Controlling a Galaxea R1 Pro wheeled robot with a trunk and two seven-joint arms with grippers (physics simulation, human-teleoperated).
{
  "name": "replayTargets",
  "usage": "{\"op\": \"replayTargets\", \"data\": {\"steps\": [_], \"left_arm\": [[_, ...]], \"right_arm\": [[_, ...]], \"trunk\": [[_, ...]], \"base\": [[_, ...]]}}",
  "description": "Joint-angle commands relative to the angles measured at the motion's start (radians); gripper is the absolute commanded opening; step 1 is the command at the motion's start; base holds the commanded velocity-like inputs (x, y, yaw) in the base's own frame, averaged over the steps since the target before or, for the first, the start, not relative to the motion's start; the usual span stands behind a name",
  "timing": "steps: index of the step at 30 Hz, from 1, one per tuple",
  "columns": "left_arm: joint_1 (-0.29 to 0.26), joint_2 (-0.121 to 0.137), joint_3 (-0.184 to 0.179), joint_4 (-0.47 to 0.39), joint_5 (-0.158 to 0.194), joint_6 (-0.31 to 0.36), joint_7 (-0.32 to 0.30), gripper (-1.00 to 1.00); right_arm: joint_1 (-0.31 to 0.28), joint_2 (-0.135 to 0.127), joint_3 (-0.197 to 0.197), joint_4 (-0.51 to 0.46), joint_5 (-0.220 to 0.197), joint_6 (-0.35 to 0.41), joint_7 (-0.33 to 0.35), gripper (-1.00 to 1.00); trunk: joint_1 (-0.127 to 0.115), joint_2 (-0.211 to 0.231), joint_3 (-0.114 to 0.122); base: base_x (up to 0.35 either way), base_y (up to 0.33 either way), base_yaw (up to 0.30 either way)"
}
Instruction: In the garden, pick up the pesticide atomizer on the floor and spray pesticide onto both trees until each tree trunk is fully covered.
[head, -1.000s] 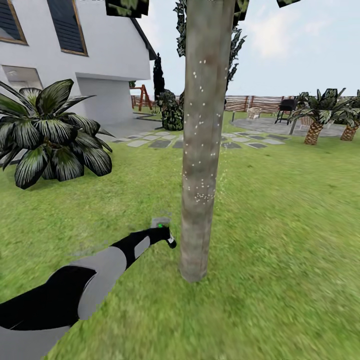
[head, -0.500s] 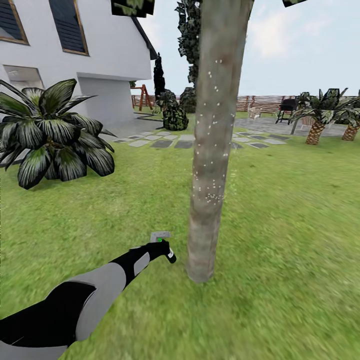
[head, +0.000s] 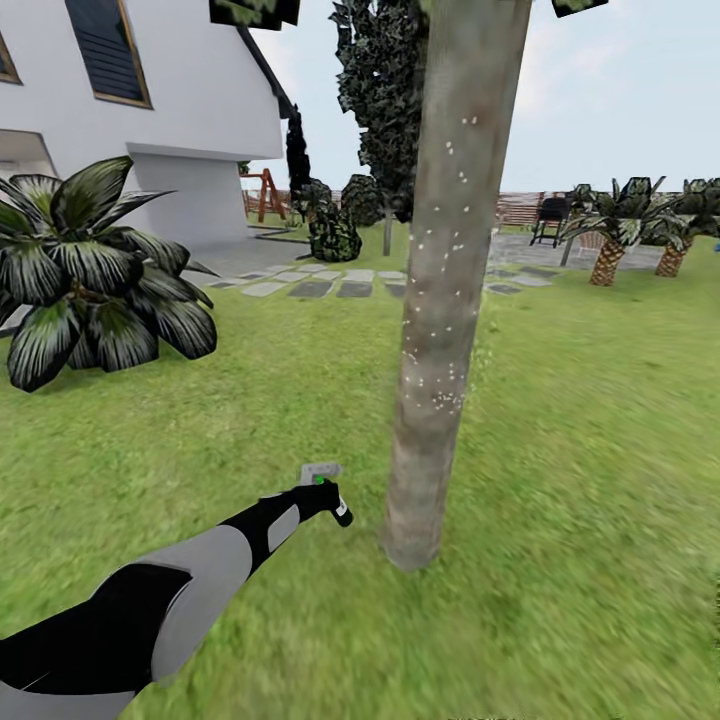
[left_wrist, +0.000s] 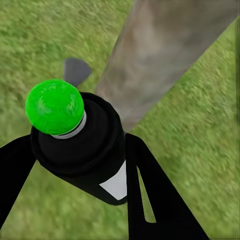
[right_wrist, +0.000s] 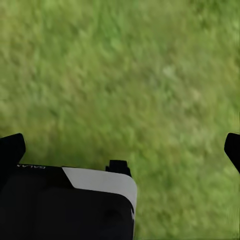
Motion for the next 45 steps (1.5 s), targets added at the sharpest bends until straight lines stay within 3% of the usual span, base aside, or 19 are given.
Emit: {"op": "replayTargets", "data": {"steps": [1,34,45], "left_arm": [[-0.001,0.0,-0.008,-0.001,0.011,0.004,-0.001,-1.0],[-0.001,0.0,-0.008,-0.001,0.011,0.004,-0.001,-1.0],[-0.001,0.0,-0.008,-0.001,0.011,0.006,-0.001,-1.0]], "right_arm": [[-0.002,0.0,0.002,0.005,0.009,-0.006,-0.006,1.0],[-0.003,0.0,0.002,0.005,0.009,-0.006,-0.007,1.0],[-0.002,0.0,0.002,0.005,0.009,-0.006,-0.007,1.0]], "trunk": [[0.001,-0.002,-0.002],[0.001,-0.002,-0.002],[0.001,-0.002,-0.002]], "base": [[0.043,0.347,-0.29],[0.063,0.35,-0.297],[0.002,0.35,-0.078]]}}
